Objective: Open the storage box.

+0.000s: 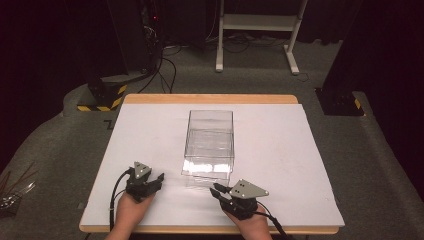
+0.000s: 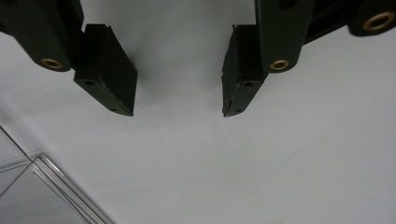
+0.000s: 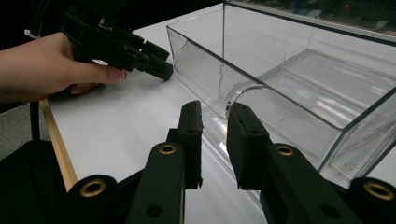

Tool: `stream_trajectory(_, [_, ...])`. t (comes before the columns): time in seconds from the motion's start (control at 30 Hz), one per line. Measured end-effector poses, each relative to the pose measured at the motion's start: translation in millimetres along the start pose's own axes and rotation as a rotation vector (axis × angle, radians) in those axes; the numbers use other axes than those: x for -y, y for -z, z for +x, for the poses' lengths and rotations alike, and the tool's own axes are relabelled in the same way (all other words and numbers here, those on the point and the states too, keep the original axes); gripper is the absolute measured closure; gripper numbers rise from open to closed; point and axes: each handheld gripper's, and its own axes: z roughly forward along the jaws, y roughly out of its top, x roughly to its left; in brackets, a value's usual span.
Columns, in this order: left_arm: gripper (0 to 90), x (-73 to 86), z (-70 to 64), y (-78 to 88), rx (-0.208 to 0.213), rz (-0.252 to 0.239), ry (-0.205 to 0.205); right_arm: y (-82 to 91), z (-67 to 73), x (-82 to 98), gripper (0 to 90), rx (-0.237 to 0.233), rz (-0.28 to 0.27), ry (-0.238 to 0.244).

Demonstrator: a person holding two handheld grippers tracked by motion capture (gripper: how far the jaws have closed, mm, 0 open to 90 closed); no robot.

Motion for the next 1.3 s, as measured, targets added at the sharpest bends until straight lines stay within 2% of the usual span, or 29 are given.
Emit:
stream_trajectory(0.2, [45.4, 0.0, -0.2, 0.1, -0.002, -0.001, -0.001, 0.9, -0.5, 0.4, 75.8, -0.003, 0.001, -0.003])
stream_trajectory(0.3, [49.9, 0.3, -1.3, 1.2, 0.009, -0.005, -0.01, 5.0, -1.7, -0.1, 75.3, 0.017, -0.006, 0.0])
stream_trajectory(0.33, [54.8, 0.4, -2.1, 1.5, 0.009, -0.009, -0.021, 8.8, -2.9, -0.1, 75.2, 0.032, -0.012, 0.002])
stream_trajectory(0.37, [56.0, 0.4, -5.0, 2.1, 0.013, -0.01, -0.034, 11.4, -4.0, 0.0, 75.3, 0.042, -0.014, 0.003])
stream_trajectory(0.4, [61.1, -0.2, -9.2, 3.5, 0.034, -0.016, -0.026, 18.8, -8.0, 0.8, 76.3, 0.059, -0.024, -0.004])
stream_trajectory(0.5, [65.4, -3.4, -15.8, 5.4, 0.067, -0.03, -0.014, 26.4, -12.2, 1.6, 78.7, 0.083, -0.037, -0.006])
stream_trajectory(0.67, [76.4, -16.7, -44.4, 12.3, 0.148, -0.086, -0.029, 38.5, -25.9, 3.6, 83.8, 0.179, -0.057, -0.054])
stream_trajectory(0.7, [77.2, -18.3, -48.8, 12.6, 0.158, -0.09, -0.032, 37.5, -28.5, 3.7, 84.0, 0.199, -0.043, -0.064])
stream_trajectory(0.73, [79.3, -22.0, -58.1, 12.7, 0.186, -0.091, -0.041, 31.8, -33.2, 3.9, 84.3, 0.236, -0.01, -0.072])
stream_trajectory(0.8, [79.9, -23.5, -62.0, 12.6, 0.195, -0.096, -0.039, 28.9, -34.9, 4.0, 84.4, 0.243, 0.002, -0.073])
stream_trajectory(0.83, [83.2, -25.0, -65.6, 12.9, 0.188, -0.099, -0.041, 19.2, -38.0, 3.4, 84.5, 0.261, 0.037, -0.065])
stream_trajectory(0.97, [84.7, -26.5, -66.1, 11.6, 0.209, -0.104, -0.02, 8.3, -42.1, 1.5, 85.5, 0.275, 0.061, -0.073])
stream_trajectory(1.07, [89.7, -26.0, -67.3, 11.0, 0.205, -0.097, -0.034, 2.6, -43.8, 0.2, 87.8, 0.279, 0.072, -0.071])
stream_trajectory(1.2, [90.0, -25.9, -69.9, 12.1, 0.197, -0.096, -0.035, 1.2, -43.2, 0.4, 90.0, 0.275, 0.072, -0.068])
stream_trajectory(1.3, [90.0, -25.0, -71.9, 14.8, 0.196, -0.086, -0.052, 3.5, -42.7, 1.8, 90.0, 0.265, 0.068, -0.068])
